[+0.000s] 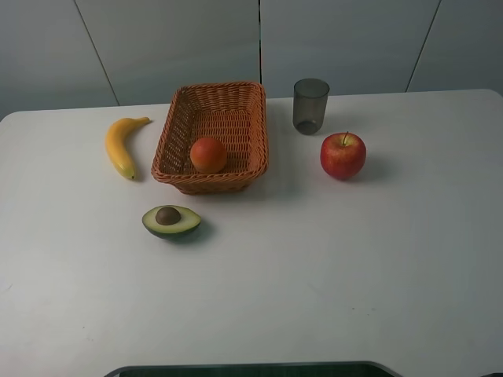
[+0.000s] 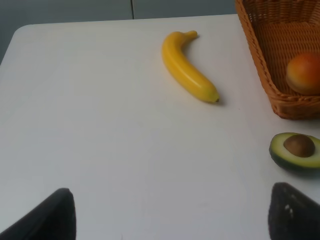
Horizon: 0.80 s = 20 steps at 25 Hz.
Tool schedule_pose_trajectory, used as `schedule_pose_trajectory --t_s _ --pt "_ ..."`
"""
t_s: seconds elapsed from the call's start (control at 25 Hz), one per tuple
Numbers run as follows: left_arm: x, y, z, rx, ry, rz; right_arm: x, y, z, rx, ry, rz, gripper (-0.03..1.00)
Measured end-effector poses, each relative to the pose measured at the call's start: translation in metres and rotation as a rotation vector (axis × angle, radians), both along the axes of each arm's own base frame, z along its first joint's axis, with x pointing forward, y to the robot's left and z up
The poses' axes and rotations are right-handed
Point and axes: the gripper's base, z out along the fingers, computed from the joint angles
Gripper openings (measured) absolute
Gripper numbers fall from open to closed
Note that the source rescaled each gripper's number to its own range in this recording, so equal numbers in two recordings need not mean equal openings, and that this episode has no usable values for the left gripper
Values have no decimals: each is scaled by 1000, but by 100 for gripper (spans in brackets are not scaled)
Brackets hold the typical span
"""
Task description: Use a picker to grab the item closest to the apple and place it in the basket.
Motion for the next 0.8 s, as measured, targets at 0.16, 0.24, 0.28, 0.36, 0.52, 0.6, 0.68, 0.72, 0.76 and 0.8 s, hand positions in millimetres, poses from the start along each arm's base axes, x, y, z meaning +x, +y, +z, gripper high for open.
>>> schedule_pose_trajectory --t_s 0.16,0.24,0.28,0.36,0.52,0.6,0.68,0.72,0.76,0.8 --pt "0 0 0 0 0 0 1 -2 0 2 -3 -25 100" --pt "0 0 0 0 0 0 1 -2 0 5 -3 -30 100" --pt "0 0 0 0 0 0 1 -2 0 8 -2 -31 100" --pt "0 0 0 0 0 0 0 -2 0 9 -4 -35 100" --pt "0 0 0 0 0 0 0 -3 0 3 -6 -92 100" --pt "0 0 0 0 0 0 0 -2 0 3 -6 -141 100" --pt "0 0 0 0 0 0 0 -3 0 -3 -7 -174 100" --pt "0 0 0 0 0 0 0 -3 0 -3 -7 -183 100" --pt "0 0 0 0 0 0 0 -2 0 -3 -7 -191 100" --pt "0 0 0 0 0 0 0 -2 0 -3 -9 -198 100"
